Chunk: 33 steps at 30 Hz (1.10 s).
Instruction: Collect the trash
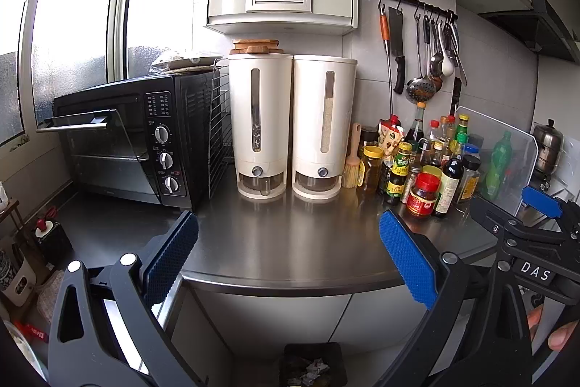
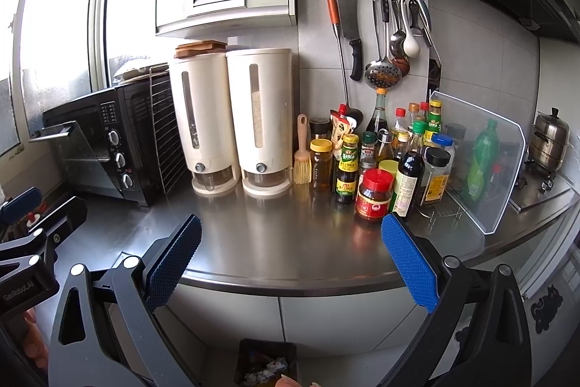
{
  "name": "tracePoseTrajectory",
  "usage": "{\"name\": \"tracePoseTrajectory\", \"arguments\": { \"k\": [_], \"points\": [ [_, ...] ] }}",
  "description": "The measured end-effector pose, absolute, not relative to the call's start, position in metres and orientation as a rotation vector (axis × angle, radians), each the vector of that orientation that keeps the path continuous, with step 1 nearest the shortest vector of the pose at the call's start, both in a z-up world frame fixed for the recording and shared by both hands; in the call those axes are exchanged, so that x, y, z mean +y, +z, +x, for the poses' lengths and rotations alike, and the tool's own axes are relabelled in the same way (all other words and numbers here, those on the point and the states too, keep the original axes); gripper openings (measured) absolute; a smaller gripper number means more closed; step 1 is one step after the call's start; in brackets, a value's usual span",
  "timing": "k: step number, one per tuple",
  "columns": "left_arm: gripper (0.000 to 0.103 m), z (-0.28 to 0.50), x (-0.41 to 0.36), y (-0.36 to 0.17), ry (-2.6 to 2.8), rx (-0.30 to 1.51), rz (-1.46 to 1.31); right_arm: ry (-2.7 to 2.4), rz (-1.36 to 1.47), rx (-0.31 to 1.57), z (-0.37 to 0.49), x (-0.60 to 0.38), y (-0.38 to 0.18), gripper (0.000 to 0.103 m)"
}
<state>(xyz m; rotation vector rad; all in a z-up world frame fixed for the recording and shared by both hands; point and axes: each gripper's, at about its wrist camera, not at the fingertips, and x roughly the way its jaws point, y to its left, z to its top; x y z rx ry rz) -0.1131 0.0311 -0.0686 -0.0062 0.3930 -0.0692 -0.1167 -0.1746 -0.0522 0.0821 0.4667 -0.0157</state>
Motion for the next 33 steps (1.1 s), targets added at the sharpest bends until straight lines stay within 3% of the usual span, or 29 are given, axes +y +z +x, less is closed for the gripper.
{"name": "tracePoseTrajectory", "arguments": {
  "k": [33],
  "points": [
    [0.095, -0.1123, 0.0316, -0.0700, -0.058, 0.388, 0.007, -0.005, 0.079, 0.466, -0.1133, -0.1765, -0.0526, 0.100]
  ]
}}
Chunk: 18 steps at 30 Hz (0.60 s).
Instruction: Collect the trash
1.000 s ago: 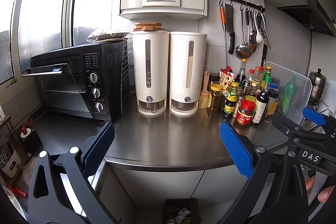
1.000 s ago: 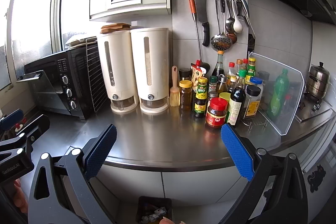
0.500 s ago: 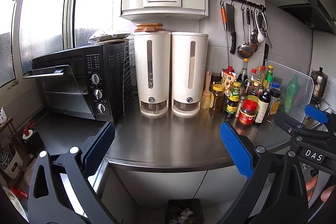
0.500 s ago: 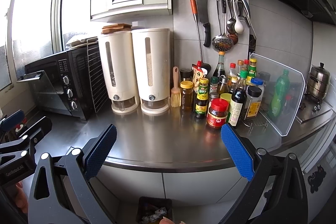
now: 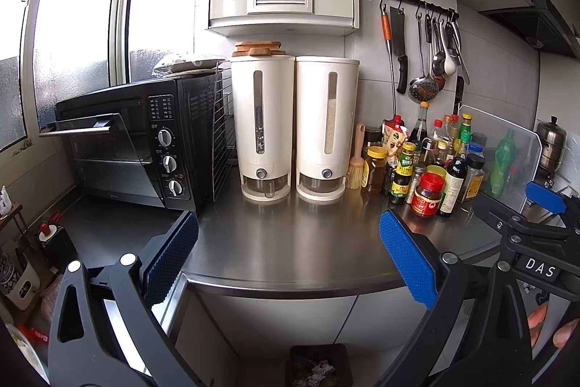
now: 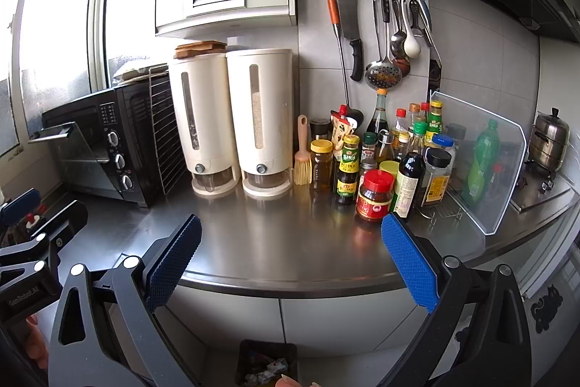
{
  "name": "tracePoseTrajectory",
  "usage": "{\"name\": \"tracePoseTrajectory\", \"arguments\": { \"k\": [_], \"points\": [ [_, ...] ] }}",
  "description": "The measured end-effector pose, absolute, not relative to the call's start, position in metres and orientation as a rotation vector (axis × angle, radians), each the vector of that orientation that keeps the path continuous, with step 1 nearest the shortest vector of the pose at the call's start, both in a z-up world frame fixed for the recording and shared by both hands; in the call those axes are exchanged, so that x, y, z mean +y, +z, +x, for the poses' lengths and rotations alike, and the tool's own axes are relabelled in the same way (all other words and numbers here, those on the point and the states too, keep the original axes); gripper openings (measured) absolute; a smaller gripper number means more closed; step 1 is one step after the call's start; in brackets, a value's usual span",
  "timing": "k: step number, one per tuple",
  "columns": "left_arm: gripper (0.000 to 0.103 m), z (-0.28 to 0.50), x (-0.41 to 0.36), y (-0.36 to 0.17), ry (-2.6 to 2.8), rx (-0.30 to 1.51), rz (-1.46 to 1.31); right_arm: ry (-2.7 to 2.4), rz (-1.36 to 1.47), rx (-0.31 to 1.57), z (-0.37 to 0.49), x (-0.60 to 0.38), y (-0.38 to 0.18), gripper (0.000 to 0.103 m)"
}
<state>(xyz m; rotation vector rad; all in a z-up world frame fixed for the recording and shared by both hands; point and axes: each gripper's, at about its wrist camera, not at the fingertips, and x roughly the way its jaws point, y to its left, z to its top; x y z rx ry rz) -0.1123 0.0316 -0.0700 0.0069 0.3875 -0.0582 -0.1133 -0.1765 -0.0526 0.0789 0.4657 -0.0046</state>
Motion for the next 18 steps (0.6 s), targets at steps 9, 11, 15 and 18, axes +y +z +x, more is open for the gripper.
{"name": "tracePoseTrajectory", "arguments": {
  "k": [9, 11, 15, 18],
  "points": [
    [0.095, -0.1127, 0.0318, -0.0694, -0.052, 0.387, 0.005, -0.004, 0.078, 0.467, -0.1132, -0.1771, -0.0526, 0.100],
    [0.095, -0.1117, 0.0321, -0.0691, -0.045, 0.393, 0.002, -0.004, 0.079, 0.467, -0.1132, -0.1771, -0.0526, 0.100],
    [0.095, -0.1081, 0.0309, -0.0694, -0.059, 0.401, 0.001, -0.004, 0.078, 0.466, -0.1133, -0.1776, -0.0525, 0.100],
    [0.095, -0.1116, 0.0304, -0.0696, -0.072, 0.370, -0.004, -0.005, 0.078, 0.469, -0.1127, -0.1774, -0.0530, 0.100]
  ]
}}
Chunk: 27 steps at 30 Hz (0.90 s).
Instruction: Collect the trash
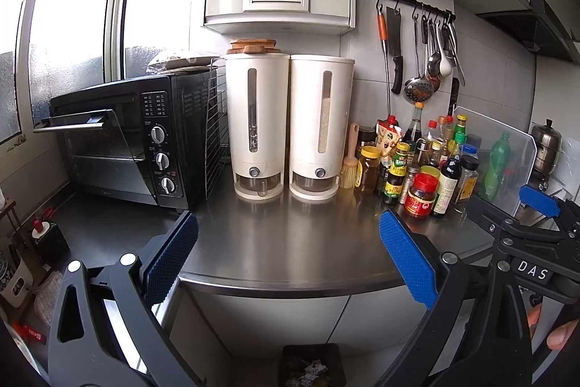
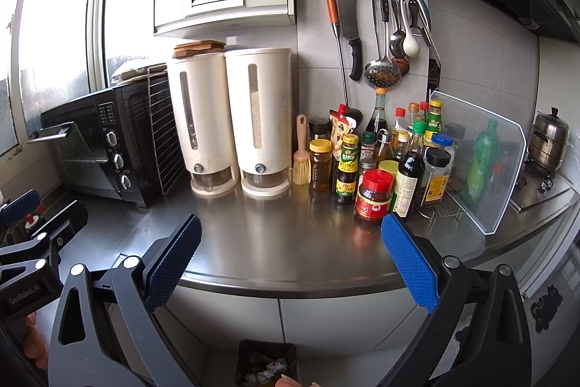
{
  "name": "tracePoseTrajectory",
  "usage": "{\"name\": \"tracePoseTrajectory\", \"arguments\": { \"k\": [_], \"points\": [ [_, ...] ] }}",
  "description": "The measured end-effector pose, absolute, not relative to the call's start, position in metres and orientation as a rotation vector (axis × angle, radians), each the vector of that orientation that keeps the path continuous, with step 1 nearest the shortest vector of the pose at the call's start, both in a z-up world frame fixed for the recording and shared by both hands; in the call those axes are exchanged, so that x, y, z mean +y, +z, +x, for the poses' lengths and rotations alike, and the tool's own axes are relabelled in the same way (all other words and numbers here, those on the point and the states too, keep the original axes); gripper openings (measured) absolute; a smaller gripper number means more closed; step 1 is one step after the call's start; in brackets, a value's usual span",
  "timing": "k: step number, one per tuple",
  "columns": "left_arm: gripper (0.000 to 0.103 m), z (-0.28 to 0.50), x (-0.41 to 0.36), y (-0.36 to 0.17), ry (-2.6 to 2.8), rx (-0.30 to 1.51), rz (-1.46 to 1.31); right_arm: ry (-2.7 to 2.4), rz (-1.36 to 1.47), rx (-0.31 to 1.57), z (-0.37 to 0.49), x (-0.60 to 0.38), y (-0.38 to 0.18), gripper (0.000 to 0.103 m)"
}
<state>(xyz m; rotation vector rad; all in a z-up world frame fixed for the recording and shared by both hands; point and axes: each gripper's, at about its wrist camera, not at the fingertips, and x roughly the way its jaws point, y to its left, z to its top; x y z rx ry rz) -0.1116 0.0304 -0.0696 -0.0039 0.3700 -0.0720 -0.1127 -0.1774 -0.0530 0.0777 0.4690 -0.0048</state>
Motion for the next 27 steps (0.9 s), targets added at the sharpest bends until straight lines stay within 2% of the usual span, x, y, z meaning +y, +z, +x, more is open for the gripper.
{"name": "tracePoseTrajectory", "arguments": {
  "k": [6, 27],
  "points": [
    [0.095, -0.1189, 0.0300, -0.0658, -0.041, 0.315, 0.023, -0.005, 0.080, 0.475, -0.1122, -0.1791, -0.0541, 0.100],
    [0.095, -0.1157, 0.0322, -0.0693, 0.016, 0.365, 0.044, 0.007, 0.072, 0.479, -0.1119, -0.1747, -0.0558, 0.100]
  ]
}}
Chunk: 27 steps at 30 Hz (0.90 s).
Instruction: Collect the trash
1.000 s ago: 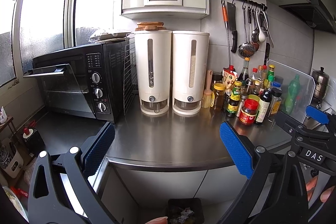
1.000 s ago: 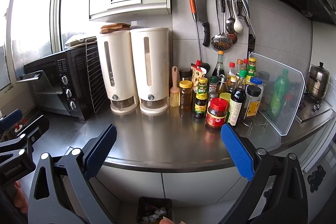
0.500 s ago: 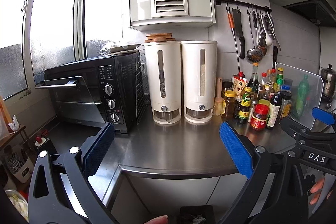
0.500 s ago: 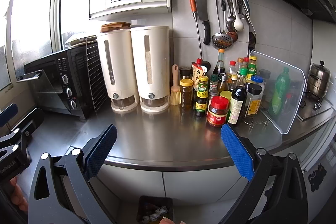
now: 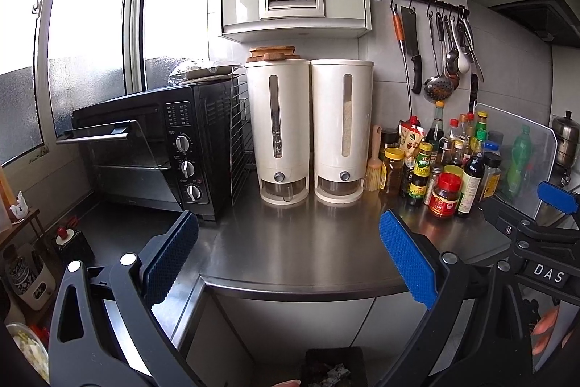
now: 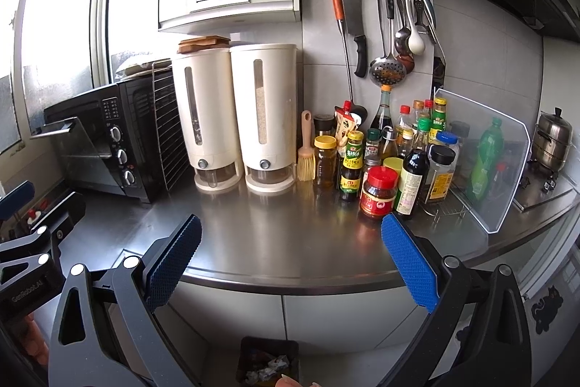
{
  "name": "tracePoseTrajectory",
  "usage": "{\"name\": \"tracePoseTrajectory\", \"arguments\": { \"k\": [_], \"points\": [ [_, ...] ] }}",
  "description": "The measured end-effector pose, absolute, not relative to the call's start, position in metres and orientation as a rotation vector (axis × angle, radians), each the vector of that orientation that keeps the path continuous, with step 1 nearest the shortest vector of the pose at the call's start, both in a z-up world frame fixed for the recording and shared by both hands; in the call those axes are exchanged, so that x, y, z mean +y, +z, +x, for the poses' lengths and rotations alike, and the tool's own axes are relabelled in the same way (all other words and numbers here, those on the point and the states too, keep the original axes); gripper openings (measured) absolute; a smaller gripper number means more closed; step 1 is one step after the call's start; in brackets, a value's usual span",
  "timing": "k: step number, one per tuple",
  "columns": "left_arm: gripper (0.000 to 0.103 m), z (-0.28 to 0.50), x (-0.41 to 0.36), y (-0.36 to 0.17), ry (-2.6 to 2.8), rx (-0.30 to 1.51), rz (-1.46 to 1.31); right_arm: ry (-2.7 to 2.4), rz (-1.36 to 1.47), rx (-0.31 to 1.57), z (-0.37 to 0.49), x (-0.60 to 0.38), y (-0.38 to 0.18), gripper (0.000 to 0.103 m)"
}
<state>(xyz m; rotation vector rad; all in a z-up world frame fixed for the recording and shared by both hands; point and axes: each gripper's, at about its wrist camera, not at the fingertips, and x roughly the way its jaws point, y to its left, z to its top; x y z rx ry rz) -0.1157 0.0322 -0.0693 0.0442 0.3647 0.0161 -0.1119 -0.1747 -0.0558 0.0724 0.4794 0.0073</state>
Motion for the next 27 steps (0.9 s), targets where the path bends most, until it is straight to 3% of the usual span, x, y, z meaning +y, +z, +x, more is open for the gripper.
{"name": "tracePoseTrajectory", "arguments": {
  "k": [27],
  "points": [
    [0.095, -0.1197, 0.0334, -0.0676, 0.013, 0.359, 0.042, 0.010, 0.067, 0.472, -0.1138, -0.1715, -0.0537, 0.100]
  ]
}}
